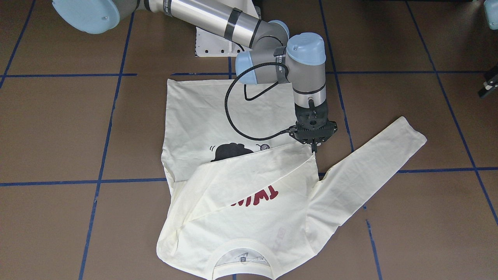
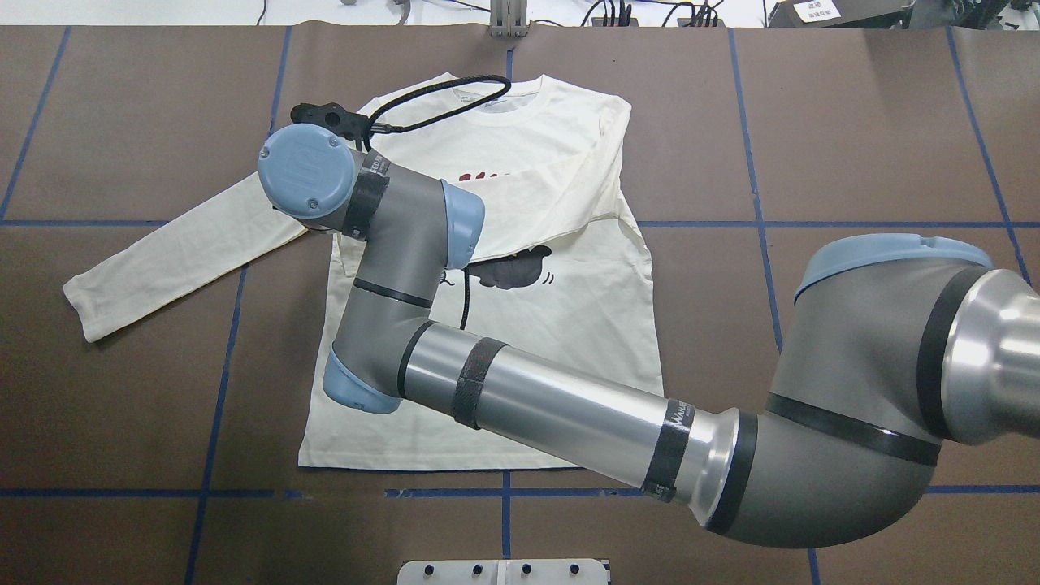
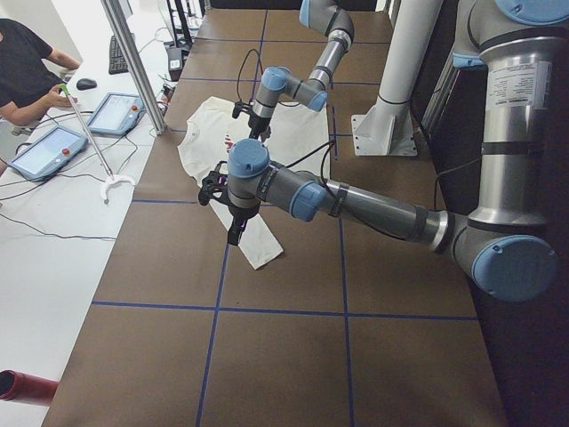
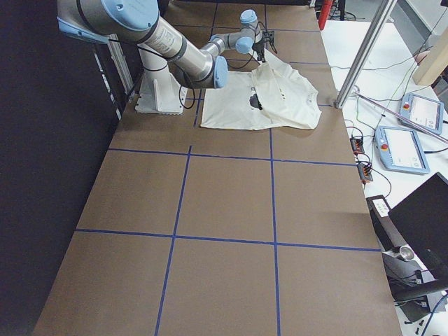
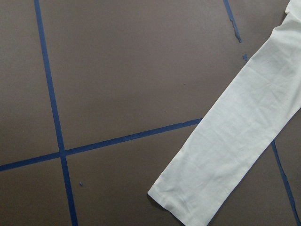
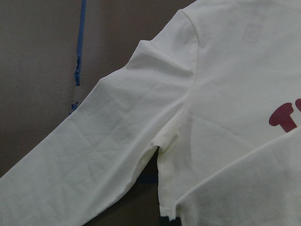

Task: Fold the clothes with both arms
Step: 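Carry the grasped sleeve across the shirt front with the right gripper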

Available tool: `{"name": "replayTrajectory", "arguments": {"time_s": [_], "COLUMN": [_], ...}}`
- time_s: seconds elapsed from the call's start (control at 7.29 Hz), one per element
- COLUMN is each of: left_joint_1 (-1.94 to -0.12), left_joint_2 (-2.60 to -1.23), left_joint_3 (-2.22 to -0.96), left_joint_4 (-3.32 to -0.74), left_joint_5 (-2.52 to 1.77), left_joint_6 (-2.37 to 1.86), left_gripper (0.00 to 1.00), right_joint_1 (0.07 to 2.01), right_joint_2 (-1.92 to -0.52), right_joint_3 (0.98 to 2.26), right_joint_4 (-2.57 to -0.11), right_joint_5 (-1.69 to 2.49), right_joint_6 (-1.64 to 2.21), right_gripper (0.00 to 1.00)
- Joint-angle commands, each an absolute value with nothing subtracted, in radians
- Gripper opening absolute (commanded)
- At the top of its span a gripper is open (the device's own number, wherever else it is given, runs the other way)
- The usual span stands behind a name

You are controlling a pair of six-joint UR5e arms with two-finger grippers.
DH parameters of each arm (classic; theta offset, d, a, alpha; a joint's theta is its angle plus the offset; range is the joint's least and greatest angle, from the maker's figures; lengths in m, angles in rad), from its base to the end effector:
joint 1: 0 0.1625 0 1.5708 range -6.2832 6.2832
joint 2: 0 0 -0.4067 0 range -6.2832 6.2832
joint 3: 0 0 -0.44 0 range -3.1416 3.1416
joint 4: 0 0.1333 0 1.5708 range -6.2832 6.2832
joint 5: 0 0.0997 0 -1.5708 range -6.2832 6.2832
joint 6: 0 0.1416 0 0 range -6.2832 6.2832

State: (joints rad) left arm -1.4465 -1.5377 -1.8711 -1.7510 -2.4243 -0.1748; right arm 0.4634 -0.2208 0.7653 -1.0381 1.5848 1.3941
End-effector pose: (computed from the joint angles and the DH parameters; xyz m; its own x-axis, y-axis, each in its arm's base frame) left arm 0.0407 -0.5402 0.4936 0.6220 0.2433 -0.7443 -0.0037 0.9514 0.3079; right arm -0.7867 -0.5399 0.0029 0.4939 0.0503 0.8681 -0.3546 0.9232 0.1483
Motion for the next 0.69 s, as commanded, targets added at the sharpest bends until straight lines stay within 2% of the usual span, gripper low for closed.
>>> {"name": "replayTrajectory", "arguments": {"time_s": [0.0,0.14,0.27,0.55], "left_joint_1": [-1.447,-1.445,-1.44,-1.358], "left_joint_2": [-1.537,-1.539,-1.539,-1.54], "left_joint_3": [-1.868,-1.87,-1.865,-1.836], "left_joint_4": [-1.753,-1.753,-1.77,-1.898], "left_joint_5": [-2.425,-2.425,-2.425,-2.424], "left_joint_6": [-0.175,-0.175,-0.176,-0.274], "left_gripper": [1.0,1.0,1.0,1.0], "right_joint_1": [0.468,0.468,0.466,0.466], "right_joint_2": [-0.209,-0.209,-0.204,-0.157], "right_joint_3": [0.727,0.715,0.697,0.657], "right_joint_4": [-0.993,-0.992,-0.991,-0.991], "right_joint_5": [1.539,1.525,1.522,1.52], "right_joint_6": [1.405,1.407,1.407,1.448], "right_gripper": [0.0,0.0,0.38,0.85]}}
